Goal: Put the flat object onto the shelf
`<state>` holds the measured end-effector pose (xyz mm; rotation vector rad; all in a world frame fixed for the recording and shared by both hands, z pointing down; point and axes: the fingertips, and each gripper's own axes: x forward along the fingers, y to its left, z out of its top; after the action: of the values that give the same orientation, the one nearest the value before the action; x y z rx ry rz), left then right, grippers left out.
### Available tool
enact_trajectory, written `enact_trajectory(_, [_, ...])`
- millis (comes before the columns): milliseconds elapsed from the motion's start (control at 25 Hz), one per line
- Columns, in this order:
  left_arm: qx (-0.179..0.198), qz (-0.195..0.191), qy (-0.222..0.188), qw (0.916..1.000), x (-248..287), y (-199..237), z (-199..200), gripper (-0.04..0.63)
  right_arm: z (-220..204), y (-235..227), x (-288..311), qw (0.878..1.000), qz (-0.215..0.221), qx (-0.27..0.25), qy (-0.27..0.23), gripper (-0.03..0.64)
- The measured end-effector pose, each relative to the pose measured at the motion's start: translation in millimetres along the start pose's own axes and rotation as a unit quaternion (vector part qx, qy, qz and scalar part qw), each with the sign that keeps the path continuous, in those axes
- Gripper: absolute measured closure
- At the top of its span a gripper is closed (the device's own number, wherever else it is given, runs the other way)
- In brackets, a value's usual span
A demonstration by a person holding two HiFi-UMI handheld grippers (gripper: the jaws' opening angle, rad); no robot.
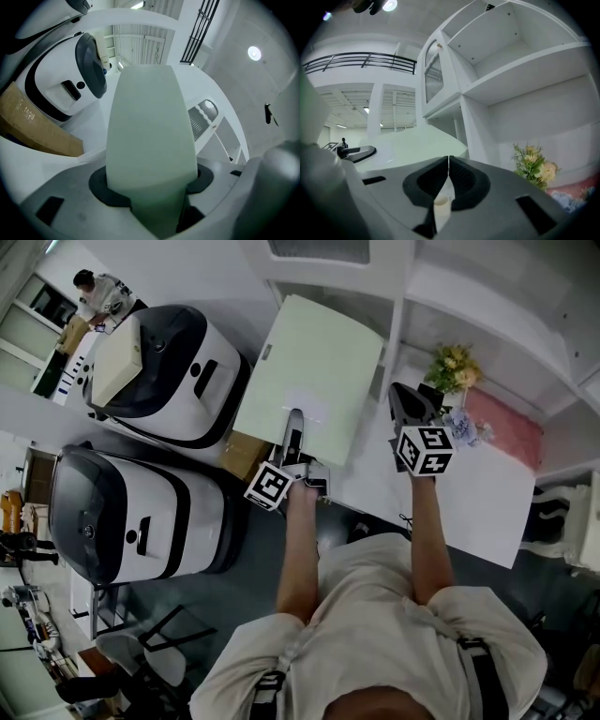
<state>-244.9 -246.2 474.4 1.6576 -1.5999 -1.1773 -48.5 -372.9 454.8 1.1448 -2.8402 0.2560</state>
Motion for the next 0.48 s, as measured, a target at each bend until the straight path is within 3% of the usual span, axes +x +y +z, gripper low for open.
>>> enact_trajectory(240, [0.018,0.014,0.021,0.9995,4,-2,-11,0.321,1,-1,-2,1.000,-0.003,0.003,-0.001,0.548])
enact_trajectory(480, [-0.023,0.030,0.010,0.9992,8,7,-21,0.321,-2,-4,-7,1.000,-0.008,0.004,-0.001,0.548])
